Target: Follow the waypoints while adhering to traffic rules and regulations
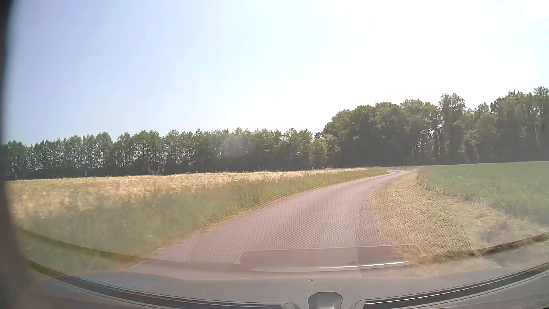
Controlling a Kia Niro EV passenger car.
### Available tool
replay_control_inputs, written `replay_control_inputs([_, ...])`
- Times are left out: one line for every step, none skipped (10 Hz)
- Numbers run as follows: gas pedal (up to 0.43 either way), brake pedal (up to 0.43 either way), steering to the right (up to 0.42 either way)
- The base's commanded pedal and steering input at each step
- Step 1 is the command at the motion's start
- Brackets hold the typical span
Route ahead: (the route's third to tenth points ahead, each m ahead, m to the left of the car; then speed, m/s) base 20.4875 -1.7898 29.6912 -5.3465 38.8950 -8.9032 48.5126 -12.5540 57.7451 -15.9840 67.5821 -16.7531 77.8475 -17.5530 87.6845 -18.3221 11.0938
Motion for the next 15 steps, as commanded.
replay_control_inputs([0.398, 0.006, 0.073])
replay_control_inputs([0.398, 0.006, 0.073])
replay_control_inputs([0.398, 0.006, 0.073])
replay_control_inputs([0.398, 0.006, 0.072])
replay_control_inputs([0.398, 0.006, 0.07])
replay_control_inputs([0.398, 0.006, 0.067])
replay_control_inputs([0.398, 0.006, 0.065])
replay_control_inputs([0.398, 0.006, 0.063])
replay_control_inputs([0.398, 0.006, 0.062])
replay_control_inputs([0.398, 0.006, 0.063])
replay_control_inputs([0.398, 0.006, 0.069])
replay_control_inputs([0.398, 0.006, 0.078])
replay_control_inputs([0.398, 0.006, 0.081])
replay_control_inputs([0.398, 0.006, 0.079])
replay_control_inputs([0.39, 0.006, 0.072])
